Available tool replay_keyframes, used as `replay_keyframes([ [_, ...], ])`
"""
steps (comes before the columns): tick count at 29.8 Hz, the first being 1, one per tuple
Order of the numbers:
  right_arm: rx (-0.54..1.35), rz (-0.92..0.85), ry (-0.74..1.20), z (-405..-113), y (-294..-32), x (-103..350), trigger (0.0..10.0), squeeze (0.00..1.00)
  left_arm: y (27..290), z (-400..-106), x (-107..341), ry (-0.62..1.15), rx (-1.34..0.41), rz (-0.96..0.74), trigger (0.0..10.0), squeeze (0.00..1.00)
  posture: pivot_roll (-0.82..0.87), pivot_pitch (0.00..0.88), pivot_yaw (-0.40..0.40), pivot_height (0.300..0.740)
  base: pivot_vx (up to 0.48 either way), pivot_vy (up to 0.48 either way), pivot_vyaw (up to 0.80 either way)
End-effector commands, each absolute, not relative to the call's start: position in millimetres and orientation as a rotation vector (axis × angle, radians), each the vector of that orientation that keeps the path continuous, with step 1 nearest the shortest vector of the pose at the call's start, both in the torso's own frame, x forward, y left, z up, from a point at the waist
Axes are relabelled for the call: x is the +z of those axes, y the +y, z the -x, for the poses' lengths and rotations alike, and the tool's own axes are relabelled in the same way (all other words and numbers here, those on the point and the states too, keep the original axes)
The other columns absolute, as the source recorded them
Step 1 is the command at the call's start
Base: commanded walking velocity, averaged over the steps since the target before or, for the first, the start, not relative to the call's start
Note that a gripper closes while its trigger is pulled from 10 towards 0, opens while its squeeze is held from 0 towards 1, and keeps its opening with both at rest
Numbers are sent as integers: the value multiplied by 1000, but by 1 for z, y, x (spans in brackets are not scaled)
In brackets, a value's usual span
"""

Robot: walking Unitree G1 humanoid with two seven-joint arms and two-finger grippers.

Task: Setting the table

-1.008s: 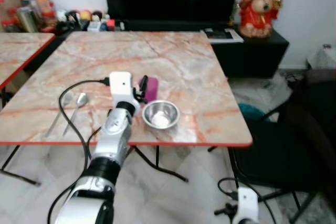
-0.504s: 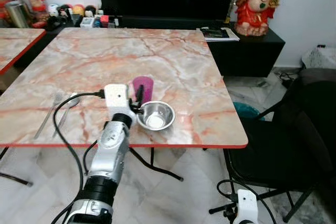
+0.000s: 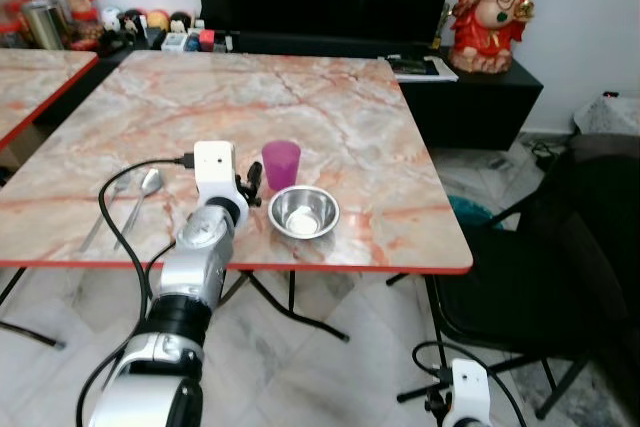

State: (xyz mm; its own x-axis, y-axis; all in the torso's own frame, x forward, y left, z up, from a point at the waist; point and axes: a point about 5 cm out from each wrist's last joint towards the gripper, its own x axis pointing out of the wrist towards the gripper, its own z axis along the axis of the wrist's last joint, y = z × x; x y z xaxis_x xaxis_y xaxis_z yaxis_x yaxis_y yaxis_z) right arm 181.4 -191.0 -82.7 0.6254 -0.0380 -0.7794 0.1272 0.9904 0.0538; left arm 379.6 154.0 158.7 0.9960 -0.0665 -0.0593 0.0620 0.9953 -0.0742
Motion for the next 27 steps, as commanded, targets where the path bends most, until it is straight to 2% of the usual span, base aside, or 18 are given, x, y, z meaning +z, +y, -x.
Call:
replay_keyframes([
  [1,-110,-112,881,-184,-193,-81,10000,0,154,-383,157,107,-66,67,10000,1000,-58,0,-51,736,0,0,0],
  [3,-115,-117,880,-184,-194,-81,10000,0,154,-387,154,166,-91,152,10000,1000,-61,0,-49,736,0,0,0],
  [4,-117,-117,880,-184,-194,-81,10000,0,151,-387,152,185,-116,170,10000,514,-63,0,-48,736,0,0,0],
  [5,-117,-117,880,-184,-194,-81,10000,0,151,-387,152,185,-116,170,10000,514,-63,0,-48,736,0,0,0],
  [6,-120,-119,879,-184,-195,-81,10000,0,146,-387,148,222,-162,182,10000,0,-70,0,-44,736,0,0,0],
  [13,-131,-127,870,-186,-196,-80,10000,0,137,-387,140,272,-204,215,10000,0,-79,0,-40,736,0,0,0],
  [27,-149,-135,870,-184,-199,-80,10000,0,119,-382,122,374,-277,162,10000,0,-89,0,-35,736,0,0,0],
])
